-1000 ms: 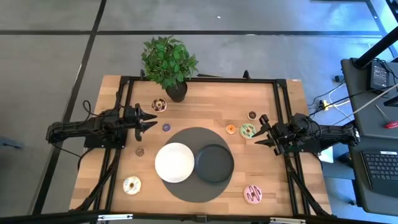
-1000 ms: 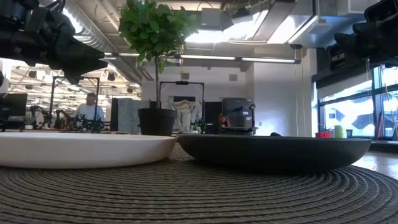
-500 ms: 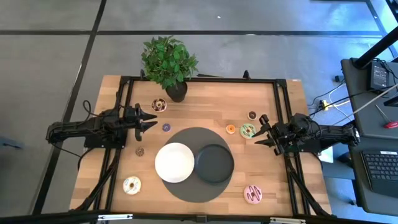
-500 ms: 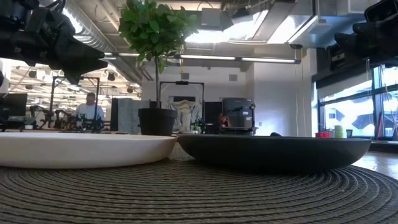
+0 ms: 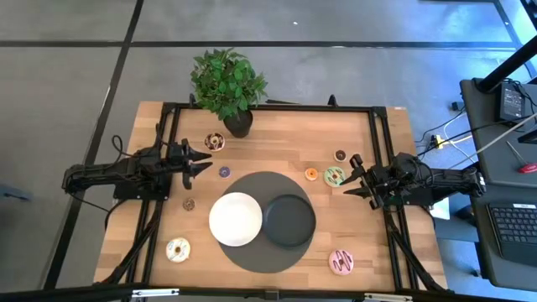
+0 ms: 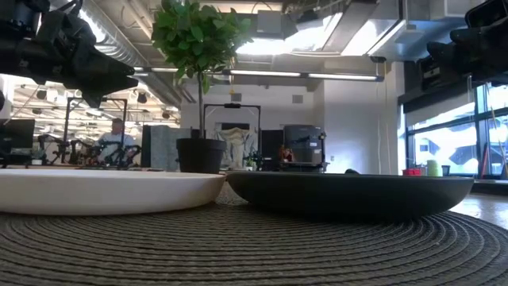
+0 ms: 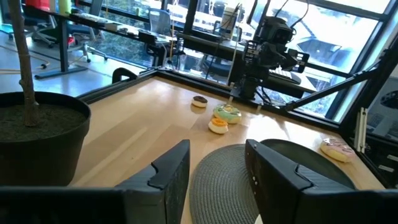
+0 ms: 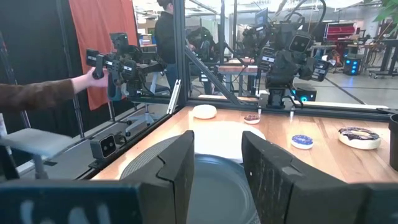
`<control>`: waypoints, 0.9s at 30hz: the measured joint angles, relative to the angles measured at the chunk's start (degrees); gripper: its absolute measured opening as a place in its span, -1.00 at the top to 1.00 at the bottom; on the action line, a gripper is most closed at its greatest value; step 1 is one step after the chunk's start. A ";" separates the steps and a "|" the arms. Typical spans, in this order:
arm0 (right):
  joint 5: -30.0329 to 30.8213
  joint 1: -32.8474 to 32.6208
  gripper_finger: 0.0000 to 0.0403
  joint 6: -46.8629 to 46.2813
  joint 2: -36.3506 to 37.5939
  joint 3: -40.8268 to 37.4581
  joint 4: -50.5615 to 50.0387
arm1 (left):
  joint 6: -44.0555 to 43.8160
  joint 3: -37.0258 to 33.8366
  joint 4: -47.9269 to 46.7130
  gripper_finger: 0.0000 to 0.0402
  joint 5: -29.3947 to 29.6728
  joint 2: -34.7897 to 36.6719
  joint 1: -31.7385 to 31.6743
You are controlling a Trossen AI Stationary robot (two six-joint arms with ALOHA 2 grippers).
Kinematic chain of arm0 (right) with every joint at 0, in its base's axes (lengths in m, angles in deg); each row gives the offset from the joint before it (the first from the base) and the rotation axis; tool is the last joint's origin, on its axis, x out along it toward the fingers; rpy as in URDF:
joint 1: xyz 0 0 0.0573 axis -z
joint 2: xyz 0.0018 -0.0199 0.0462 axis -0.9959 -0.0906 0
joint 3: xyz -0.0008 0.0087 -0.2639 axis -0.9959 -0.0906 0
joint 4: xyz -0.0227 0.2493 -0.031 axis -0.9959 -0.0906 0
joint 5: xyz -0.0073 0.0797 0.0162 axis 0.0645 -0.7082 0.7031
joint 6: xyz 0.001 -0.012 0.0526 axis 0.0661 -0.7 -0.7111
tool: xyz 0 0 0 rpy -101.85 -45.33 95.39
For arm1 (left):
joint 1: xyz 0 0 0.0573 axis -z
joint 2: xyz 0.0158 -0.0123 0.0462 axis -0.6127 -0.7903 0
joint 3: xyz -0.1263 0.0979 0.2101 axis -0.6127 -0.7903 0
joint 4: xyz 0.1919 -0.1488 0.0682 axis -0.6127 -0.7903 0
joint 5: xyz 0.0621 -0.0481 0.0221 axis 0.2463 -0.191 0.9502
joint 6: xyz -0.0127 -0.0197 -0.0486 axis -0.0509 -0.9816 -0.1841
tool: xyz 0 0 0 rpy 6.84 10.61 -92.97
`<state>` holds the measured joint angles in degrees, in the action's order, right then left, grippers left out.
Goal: Pick & Place donuts
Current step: Put the small orange donut on the black plate
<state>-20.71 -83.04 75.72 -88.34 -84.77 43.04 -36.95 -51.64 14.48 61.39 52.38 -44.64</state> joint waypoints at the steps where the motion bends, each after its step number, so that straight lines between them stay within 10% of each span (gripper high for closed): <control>1: 0.00 0.00 0.33 0.18 0.00 -0.02 0.04 | 0.00 0.00 0.00 0.24 0.00 0.02 -0.02; 27: 0.14 -0.02 0.33 -1.33 0.00 -0.02 -0.11 | 6.47 -0.02 1.09 0.27 9.88 0.00 -0.01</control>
<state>-20.57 -83.06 74.39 -88.34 -84.79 42.93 -30.49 -51.66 15.58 71.27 52.37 -44.65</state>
